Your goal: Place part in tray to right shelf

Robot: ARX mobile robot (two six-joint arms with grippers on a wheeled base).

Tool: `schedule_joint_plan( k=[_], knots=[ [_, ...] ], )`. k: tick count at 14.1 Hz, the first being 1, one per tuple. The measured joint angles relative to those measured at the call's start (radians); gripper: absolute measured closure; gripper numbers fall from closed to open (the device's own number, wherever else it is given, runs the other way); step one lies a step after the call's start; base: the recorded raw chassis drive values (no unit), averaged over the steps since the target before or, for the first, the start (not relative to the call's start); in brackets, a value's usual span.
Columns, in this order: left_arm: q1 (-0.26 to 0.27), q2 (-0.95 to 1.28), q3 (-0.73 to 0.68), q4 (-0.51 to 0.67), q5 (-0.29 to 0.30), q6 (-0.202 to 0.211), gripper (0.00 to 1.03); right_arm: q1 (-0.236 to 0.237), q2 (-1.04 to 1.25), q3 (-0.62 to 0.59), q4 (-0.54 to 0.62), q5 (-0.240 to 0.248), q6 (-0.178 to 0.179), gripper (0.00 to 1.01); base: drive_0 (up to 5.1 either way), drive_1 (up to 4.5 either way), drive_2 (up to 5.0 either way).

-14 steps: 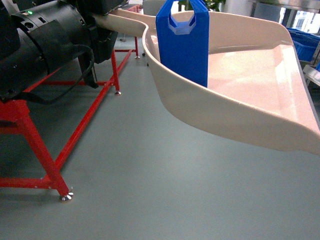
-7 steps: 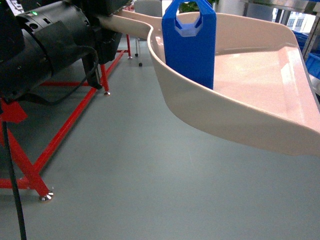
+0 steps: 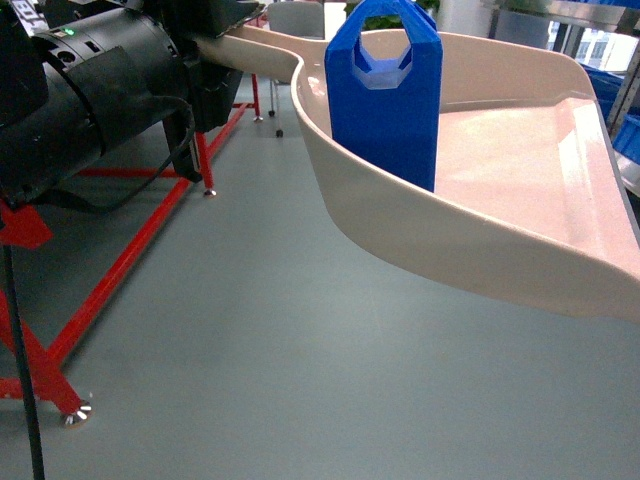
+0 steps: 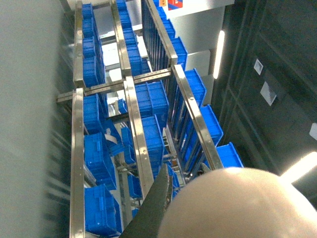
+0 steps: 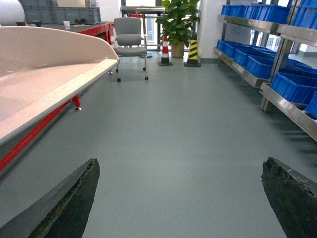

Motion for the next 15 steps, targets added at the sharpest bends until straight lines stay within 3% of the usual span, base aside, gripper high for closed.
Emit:
schedule_joint_plan(
  k=[15],
  knots=[
    [0.003, 0.000, 0.000, 0.001, -0.005, 0.001, 0.91, 0.000, 0.000, 0.000, -0.005, -0.002, 0.000, 0.03, 0.0, 4.28, -4.3]
  ],
)
